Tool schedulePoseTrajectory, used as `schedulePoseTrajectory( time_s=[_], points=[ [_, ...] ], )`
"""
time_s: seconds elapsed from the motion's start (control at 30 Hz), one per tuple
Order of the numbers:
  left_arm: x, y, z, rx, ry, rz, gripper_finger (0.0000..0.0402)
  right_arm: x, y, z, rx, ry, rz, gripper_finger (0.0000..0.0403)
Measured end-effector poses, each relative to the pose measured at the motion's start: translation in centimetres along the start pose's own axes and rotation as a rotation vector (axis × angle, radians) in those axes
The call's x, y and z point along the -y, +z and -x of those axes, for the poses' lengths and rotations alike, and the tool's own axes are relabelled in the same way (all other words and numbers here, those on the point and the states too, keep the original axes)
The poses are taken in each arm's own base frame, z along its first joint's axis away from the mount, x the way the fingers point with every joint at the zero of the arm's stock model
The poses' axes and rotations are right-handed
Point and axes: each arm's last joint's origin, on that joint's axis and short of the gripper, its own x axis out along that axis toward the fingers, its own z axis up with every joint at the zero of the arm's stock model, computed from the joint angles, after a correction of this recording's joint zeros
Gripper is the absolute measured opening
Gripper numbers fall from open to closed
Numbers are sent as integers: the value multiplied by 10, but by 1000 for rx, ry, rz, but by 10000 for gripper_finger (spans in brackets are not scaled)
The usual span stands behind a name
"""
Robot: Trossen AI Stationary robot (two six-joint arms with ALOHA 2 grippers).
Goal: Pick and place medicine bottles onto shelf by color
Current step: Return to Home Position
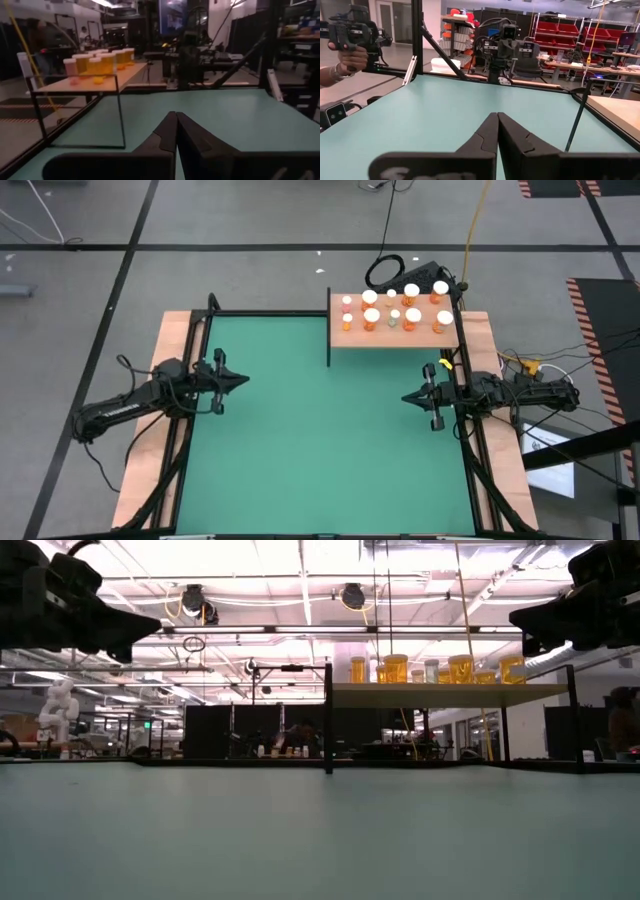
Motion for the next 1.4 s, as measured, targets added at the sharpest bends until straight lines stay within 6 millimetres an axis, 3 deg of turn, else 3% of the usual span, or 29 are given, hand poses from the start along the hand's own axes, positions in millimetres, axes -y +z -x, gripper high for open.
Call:
schedulePoseTrajectory(
  time_s=[0.43, 1.4],
  points=[
    [3, -2, -2, -27, 74, 37, 3, 0, 0, 0, 0, 0, 0, 0],
    [25, -3, -3, -44, -50, 7, 6, 0, 0, 0, -1, 0, 0, 0]
  ],
)
